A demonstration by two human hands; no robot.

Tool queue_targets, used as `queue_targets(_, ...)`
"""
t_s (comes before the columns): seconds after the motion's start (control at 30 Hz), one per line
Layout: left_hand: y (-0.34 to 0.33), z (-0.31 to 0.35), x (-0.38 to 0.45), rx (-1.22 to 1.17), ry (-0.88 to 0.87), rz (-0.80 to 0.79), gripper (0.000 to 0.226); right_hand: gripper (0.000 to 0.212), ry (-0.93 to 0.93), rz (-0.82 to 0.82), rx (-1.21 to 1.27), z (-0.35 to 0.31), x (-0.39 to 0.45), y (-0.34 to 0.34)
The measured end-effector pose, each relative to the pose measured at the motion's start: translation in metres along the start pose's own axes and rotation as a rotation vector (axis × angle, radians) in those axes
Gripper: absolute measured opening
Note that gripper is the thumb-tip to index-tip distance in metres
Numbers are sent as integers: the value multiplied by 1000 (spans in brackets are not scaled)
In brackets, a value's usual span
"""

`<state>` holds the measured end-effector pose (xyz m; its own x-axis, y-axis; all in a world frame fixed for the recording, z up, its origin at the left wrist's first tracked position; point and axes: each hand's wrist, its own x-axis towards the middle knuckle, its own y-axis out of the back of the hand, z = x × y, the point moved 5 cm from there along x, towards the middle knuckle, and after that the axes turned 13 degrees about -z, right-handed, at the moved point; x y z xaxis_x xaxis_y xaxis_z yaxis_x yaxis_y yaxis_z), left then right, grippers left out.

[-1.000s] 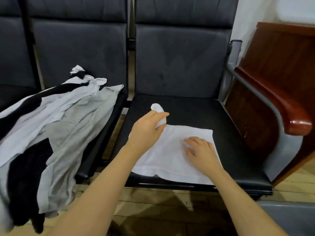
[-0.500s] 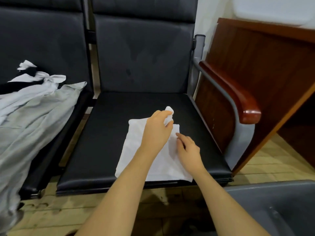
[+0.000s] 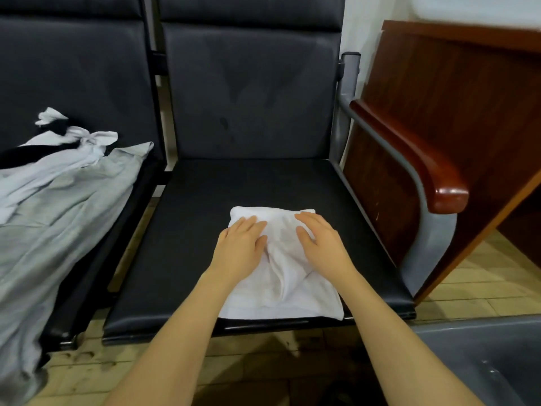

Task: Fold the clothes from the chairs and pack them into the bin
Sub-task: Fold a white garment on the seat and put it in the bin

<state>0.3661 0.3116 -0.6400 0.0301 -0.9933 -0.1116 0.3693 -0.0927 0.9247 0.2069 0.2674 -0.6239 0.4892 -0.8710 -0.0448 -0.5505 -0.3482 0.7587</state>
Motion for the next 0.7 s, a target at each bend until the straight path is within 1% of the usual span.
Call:
queue_targets(0.07,-11,-15,-1,43,35,-138,48,43,2,-117,-33,-5,9,-9)
queue_targets(0.1,-15,-21,-2,45,58,-181,49,45,5,-183,-83,-5,13,-15)
queue_targets(0.17,-18,-29,-3,47,98,-218,50,48,-56,-295,-214,3,21,-26)
queue_targets(0.23,-18,-36,-2,53,135,-231,51,52,-186,-325,-333,20,27,-29)
queue_targets(0.3,-14,-44,0,63,171,-231,54,54,-281,-269,-362,29,32,-26)
queue_targets(0.37,-10,-47,0,97,176,-198,55,49,-275,-135,-329,28,33,-20)
queue_targets(0.4,-7,-45,0,133,163,-147,53,43,-239,-34,-302,25,33,-15)
queue_targets(0.47,4,-39,0,176,132,19,45,30,-192,162,-246,20,34,-5)
queue_targets(0.53,16,-32,5,161,90,175,38,29,-209,267,-226,21,40,4)
queue_targets(0.6,26,-25,18,143,25,233,38,36,-255,256,-235,25,49,8)
queue_targets(0.63,29,-22,27,136,-8,221,40,38,-282,225,-237,28,53,8)
queue_targets(0.7,32,-14,46,132,-66,154,41,31,-303,185,-238,34,59,7)
